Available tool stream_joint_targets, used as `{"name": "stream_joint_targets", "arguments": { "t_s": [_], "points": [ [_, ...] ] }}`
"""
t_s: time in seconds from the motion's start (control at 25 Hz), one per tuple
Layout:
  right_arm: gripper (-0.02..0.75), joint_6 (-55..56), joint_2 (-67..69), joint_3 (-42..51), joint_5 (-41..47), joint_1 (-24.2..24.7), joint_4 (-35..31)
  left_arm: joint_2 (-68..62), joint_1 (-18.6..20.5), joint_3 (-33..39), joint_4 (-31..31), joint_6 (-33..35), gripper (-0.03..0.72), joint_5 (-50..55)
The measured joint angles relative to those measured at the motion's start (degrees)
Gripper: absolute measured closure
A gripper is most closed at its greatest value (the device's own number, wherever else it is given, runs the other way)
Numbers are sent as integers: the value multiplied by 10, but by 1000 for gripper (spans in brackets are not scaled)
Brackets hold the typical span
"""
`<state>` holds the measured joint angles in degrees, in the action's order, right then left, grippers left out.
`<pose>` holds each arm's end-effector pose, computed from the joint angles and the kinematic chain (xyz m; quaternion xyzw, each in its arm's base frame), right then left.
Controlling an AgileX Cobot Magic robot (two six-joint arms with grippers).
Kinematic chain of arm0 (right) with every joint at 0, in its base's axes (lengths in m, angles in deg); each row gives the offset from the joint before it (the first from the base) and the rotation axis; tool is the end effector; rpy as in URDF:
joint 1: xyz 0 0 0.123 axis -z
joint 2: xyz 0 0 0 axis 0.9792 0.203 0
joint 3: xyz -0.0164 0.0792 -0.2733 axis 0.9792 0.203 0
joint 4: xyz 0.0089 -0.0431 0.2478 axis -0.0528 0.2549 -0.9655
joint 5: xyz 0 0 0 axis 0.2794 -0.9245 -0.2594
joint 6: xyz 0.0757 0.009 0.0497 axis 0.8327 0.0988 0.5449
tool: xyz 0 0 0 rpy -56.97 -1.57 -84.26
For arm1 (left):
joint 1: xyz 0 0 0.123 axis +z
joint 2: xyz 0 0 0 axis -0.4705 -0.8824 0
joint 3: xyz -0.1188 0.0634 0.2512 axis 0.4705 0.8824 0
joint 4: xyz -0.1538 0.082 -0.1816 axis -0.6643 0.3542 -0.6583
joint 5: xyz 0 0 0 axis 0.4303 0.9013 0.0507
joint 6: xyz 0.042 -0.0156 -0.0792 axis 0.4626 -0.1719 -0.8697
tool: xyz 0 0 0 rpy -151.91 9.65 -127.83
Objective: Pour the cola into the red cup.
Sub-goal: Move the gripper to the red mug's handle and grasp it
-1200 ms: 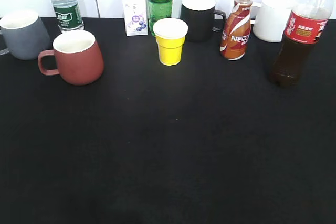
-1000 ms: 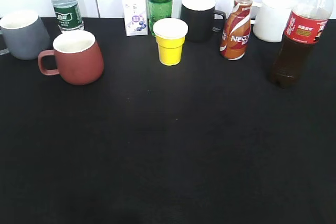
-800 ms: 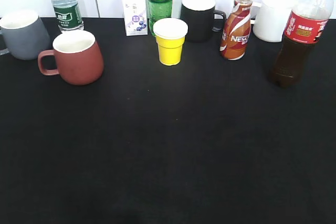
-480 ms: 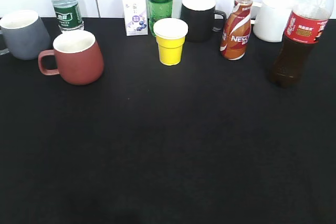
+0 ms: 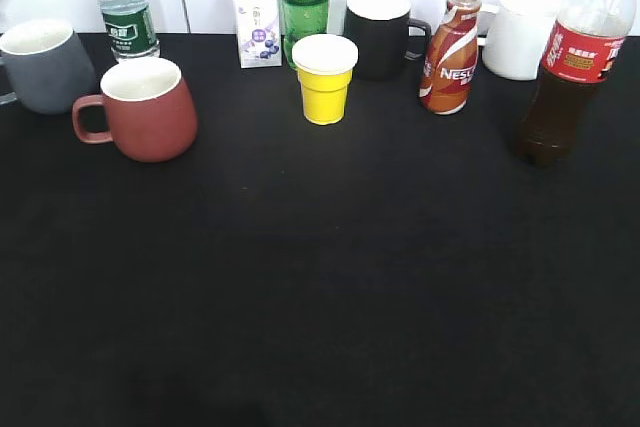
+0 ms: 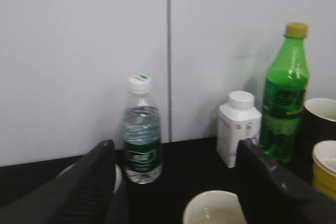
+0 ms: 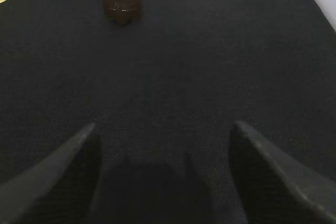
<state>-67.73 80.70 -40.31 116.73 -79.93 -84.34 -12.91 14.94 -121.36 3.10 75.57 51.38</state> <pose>-0.0064 -0.0013 0.2800 0.0056 0.8444 0.0124 0.5355 0.2369 -0.0546 0.2843 0.0740 0.7250 -0.0829 0.6798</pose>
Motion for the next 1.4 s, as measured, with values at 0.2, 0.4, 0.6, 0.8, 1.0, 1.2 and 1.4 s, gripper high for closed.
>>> {"name": "stream_joint_targets", "arguments": {
  "t_s": [0.2, 0.4, 0.6, 0.8, 1.0, 1.2, 1.4],
  "points": [
    [164, 0, 0, 0, 0, 0, 0, -162, -22, 27, -22, -7, 151, -135],
    [164, 0, 0, 0, 0, 0, 0, -207, -23, 65, -40, -11, 151, -144],
    [164, 0, 0, 0, 0, 0, 0, -280, -23, 83, -68, -11, 151, -230],
    [164, 0, 0, 0, 0, 0, 0, -370, 8, 78, -69, -11, 207, -353],
    [164, 0, 0, 0, 0, 0, 0, -418, 25, 32, -45, -11, 225, -361],
    [164, 0, 0, 0, 0, 0, 0, -466, 31, -28, -40, -11, 237, -356],
    [164, 0, 0, 0, 0, 0, 0, -506, 58, -89, 41, -11, 516, -357]
  ]
}}
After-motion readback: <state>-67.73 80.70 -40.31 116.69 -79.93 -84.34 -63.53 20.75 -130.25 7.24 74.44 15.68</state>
